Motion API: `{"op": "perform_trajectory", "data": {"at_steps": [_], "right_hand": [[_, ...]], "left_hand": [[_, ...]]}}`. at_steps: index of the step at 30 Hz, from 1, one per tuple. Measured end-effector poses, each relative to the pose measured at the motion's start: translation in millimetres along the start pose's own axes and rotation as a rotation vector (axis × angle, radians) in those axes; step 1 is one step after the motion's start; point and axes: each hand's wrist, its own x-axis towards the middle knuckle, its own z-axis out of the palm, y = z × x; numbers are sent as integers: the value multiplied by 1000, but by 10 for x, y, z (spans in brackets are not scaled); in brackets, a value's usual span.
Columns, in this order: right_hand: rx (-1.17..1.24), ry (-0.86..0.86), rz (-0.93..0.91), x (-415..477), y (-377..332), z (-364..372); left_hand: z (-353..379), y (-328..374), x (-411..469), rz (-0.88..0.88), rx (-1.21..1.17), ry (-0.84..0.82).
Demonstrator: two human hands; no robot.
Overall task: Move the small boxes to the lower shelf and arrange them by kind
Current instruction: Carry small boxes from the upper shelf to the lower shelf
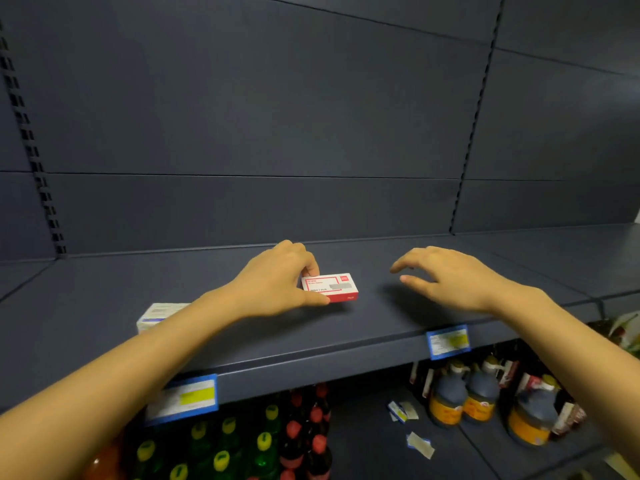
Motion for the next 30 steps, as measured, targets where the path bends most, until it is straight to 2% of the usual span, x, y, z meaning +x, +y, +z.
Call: {"op": "perform_trajectory", "data": {"at_steps": [7, 13, 17, 20, 24, 27, 30], "right_hand": [[-4, -9, -31, -105, 585, -17], [24, -4, -79, -189, 870, 39], [38, -4, -133, -131, 880, 100], [72, 23, -205, 4, 748, 101], [139, 98, -335, 232, 347, 88], [132, 136, -462, 408, -93, 93], [168, 175, -565, 551, -578, 63]], "left_hand": [[388, 612, 411, -46, -4, -44], [714, 836, 581, -128, -64, -91], [718, 852, 502, -174, -107, -5], [541, 733, 326, -236, -44, 103], [202, 464, -83, -336, 189, 186], [-36, 268, -534, -453, 334, 233], [-246, 104, -1054, -599, 380, 243]]}}
